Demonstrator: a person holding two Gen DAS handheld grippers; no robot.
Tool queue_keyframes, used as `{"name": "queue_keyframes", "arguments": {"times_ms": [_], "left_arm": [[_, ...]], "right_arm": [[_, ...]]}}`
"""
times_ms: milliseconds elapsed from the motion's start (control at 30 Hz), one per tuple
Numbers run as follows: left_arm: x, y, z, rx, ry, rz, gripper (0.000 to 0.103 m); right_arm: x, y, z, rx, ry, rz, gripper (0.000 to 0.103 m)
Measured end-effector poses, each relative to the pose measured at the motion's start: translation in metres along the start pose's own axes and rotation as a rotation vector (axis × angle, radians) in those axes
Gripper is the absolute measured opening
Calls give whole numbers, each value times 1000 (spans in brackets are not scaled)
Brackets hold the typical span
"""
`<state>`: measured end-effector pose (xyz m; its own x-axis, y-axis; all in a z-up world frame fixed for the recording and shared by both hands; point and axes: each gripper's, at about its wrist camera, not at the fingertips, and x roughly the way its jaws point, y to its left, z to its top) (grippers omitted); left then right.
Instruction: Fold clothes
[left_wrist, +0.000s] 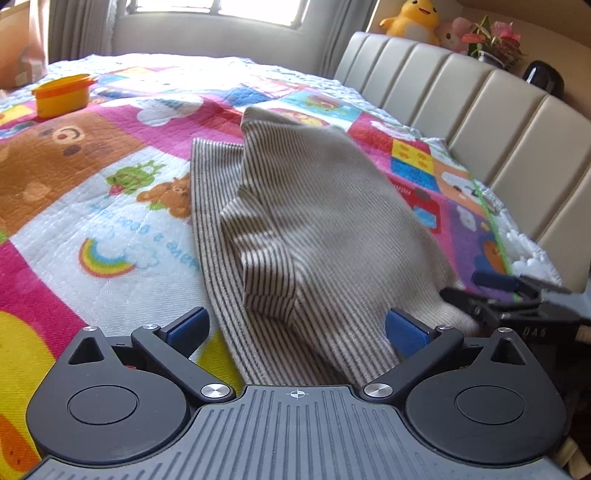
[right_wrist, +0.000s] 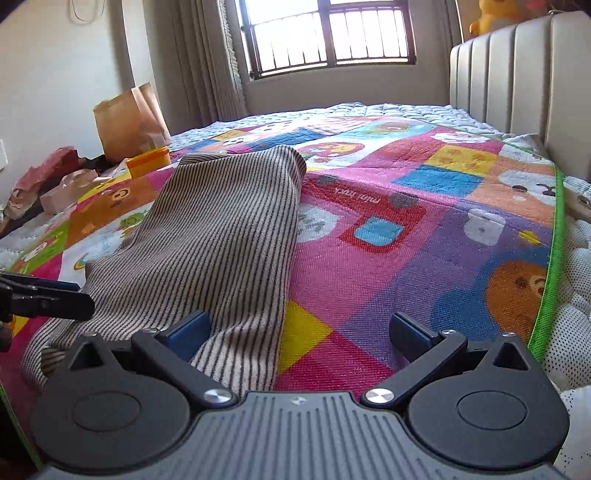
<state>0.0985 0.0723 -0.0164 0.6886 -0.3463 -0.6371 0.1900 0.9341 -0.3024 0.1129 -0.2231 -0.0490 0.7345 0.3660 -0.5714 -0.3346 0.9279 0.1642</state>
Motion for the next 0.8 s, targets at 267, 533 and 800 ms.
{"name": "queue_keyframes", "arguments": {"times_ms": [267, 533, 800], "left_arm": [[44, -34, 89, 142, -147, -161, 103], [161, 9, 130, 33, 91, -112, 103], [153, 18, 127, 63, 70, -173, 103]], "right_arm": [[2, 4, -5, -16, -11, -13, 103], [-8, 1, 26, -17, 5, 26, 103], [58, 3, 87, -109, -6, -89, 103]]}}
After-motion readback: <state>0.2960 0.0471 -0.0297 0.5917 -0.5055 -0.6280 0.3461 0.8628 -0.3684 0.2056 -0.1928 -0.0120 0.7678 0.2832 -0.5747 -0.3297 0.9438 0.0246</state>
